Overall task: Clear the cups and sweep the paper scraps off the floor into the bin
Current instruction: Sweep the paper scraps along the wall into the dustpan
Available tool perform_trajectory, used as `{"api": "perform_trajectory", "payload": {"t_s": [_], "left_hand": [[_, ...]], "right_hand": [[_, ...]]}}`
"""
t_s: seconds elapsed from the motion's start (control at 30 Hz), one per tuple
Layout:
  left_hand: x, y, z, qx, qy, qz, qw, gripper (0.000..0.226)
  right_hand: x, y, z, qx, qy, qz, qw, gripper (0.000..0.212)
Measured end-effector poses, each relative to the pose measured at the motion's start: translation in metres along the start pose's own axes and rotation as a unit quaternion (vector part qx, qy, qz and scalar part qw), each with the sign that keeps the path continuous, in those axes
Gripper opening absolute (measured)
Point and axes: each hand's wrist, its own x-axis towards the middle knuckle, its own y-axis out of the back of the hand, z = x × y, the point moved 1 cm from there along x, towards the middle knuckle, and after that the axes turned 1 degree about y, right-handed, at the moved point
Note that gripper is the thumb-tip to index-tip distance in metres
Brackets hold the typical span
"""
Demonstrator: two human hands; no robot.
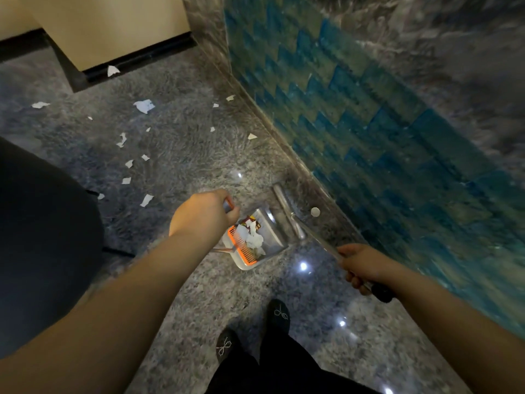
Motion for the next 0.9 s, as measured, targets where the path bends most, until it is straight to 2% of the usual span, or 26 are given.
{"api": "perform_trajectory", "payload": {"t_s": [0.2,0.43,0.53,0.7,0.9], "left_hand": [[0.034,-0.011,0.038,0.032,-0.023,-0.004,0.999,0.021],[0.071,-0.016,0.061,0.054,-0.052,-0.032,0.997,0.021],[0.082,-0.017,0.065,0.059,-0.049,-0.022,0.997,0.021],[0.092,-0.017,0.065,0.060,-0.038,-0.012,0.997,0.018],[0.097,-0.017,0.069,0.063,-0.034,-0.019,0.997,0.019]], "right_hand": [[0.031,0.055,-0.012,-0.131,-0.003,0.036,0.991,0.035],[0.074,0.089,-0.017,-0.160,-0.035,0.048,0.985,0.034],[0.093,0.095,-0.019,-0.179,-0.046,0.054,0.981,0.031],[0.108,0.091,-0.022,-0.192,-0.040,0.038,0.980,0.016],[0.109,0.069,-0.011,-0.188,-0.040,-0.042,0.980,0.027]]}}
